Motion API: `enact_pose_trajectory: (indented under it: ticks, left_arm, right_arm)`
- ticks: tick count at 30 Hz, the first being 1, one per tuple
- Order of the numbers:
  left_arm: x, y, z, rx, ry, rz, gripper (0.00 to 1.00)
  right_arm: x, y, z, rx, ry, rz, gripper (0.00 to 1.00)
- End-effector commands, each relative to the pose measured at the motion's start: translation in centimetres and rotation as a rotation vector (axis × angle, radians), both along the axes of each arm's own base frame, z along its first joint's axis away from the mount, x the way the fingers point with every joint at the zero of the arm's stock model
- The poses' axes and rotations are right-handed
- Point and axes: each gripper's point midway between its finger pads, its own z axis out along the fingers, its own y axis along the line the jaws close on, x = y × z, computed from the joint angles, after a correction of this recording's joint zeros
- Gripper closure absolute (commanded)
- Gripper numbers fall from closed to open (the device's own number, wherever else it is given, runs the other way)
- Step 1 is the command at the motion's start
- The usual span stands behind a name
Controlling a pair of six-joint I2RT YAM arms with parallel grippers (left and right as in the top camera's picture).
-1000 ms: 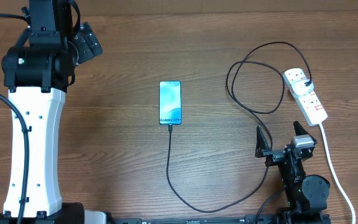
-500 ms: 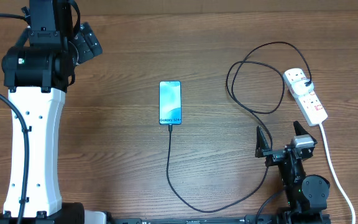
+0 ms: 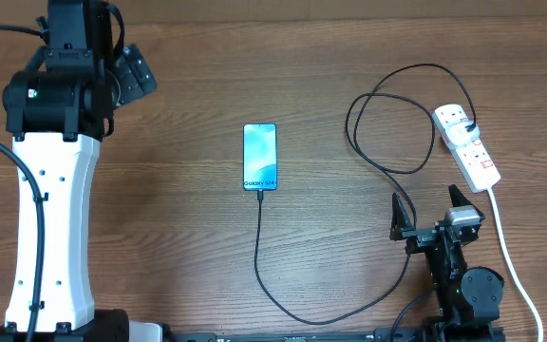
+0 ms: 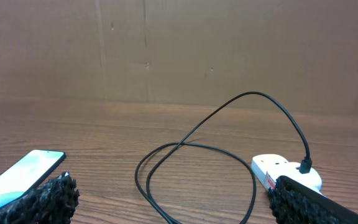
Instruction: Plug charger to phone and switch on socket
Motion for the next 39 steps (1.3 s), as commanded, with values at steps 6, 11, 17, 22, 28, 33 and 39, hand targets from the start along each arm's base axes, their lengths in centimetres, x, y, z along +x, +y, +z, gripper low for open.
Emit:
enact_pose_trajectory:
  ticks: [6, 11, 17, 22, 28, 33, 39]
  left_arm:
    - [-3.0, 0.3, 0.2, 0.018, 0.020, -0.006, 0.01]
    - [-4.7, 0.1, -0.5, 0.007, -0.042, -0.017, 0.00]
    - [-6.9, -1.6, -1.0, 0.007, -0.110, -0.184, 0.01]
    - [-9.1, -3.1, -1.3, 0.062, -0.156, -0.372, 0.00]
    - [-11.2, -3.4, -2.0, 0.098, -0.267, -0.414, 0.00]
    - [-12.3, -3.3, -2.1, 0.173, -0.412, -0.446, 0.01]
    - [-12.4, -3.8, -4.7, 0.163, -0.439, -0.463, 0.00]
  right_arm:
    - [0.0, -0.1, -0.2, 0.003, 0.000, -0.010, 0.00]
    - [0.0, -0.1, -0.3, 0.003, 0.000, -0.009, 0.00]
    - [0.0, -0.1, -0.3, 0.003, 0.000, -0.009, 0.00]
    - [0.0, -0.1, -0.2, 0.003, 0.000, -0.009, 0.00]
    - [0.0, -0.1, -0.2, 0.003, 0.000, -0.009, 0.00]
    - [0.0, -0.1, -0.3, 0.003, 0.000, -0.009, 0.00]
    - [0.0, -0.1, -0.3, 0.003, 0.000, -0.010, 0.00]
